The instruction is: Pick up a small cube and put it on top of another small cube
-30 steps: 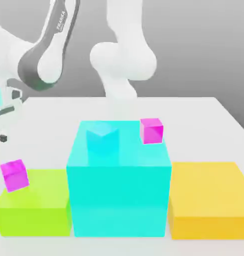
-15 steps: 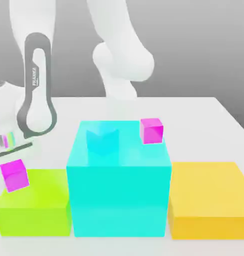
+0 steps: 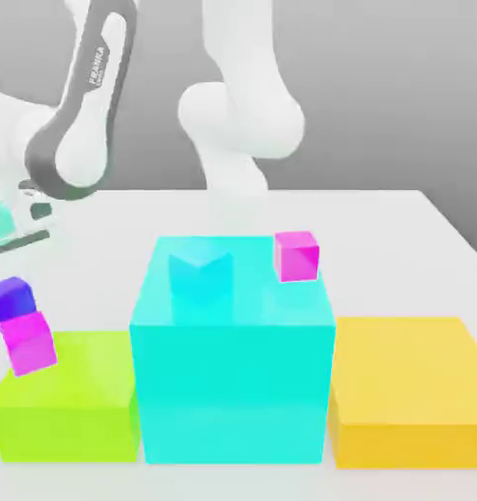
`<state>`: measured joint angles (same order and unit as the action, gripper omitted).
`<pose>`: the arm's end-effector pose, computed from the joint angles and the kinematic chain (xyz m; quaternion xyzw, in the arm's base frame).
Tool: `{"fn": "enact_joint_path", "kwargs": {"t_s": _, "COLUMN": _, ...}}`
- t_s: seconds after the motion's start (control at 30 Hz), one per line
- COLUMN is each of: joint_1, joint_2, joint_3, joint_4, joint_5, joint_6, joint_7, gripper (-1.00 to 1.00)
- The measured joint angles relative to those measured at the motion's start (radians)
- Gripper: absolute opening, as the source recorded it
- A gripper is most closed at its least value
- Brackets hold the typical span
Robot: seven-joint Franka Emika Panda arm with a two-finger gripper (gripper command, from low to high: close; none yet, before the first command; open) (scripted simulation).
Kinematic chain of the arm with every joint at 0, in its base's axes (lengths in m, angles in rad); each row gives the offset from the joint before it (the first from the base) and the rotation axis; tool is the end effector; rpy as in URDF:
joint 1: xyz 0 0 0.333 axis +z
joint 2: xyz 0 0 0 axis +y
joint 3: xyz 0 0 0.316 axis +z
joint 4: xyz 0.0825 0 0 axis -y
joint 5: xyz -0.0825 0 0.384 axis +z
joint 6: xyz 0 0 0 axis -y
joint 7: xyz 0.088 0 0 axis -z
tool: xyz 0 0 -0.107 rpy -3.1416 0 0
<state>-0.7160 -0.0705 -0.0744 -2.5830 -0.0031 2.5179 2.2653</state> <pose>0.3107 -0.3133 0.2855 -0.0443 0.9990 -0.0008 0.0030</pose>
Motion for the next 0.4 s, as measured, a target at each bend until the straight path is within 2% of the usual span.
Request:
{"fn": "enact_joint_path", "kwargs": {"t_s": 0.13, "joint_1": 0.050, "joint_2": -0.094, "joint_3": 0.054, "joint_4": 0.064, "joint_5": 0.001, "joint_6": -0.159, "joint_7": 0.023, "gripper": -1.00}}
{"fn": "enact_joint_path", "kwargs": {"t_s": 0.27, "joint_1": 0.062, "joint_2": -0.017, "joint_3": 0.067, "joint_4": 0.039, "joint_5": 0.000, "joint_6": -0.060, "joint_7": 0.029, "gripper": -1.00}}
{"fn": "enact_joint_path", "kwargs": {"t_s": 0.3, "joint_1": 0.060, "joint_2": 0.003, "joint_3": 0.071, "joint_4": 0.031, "joint_5": 0.001, "joint_6": -0.032, "joint_7": 0.029, "gripper": 1.00}}
{"fn": "enact_joint_path", "kwargs": {"t_s": 0.4, "joint_1": 0.060, "joint_2": 0.003, "joint_3": 0.071, "joint_4": 0.031, "joint_5": 0.001, "joint_6": -0.032, "joint_7": 0.029, "gripper": 1.00}}
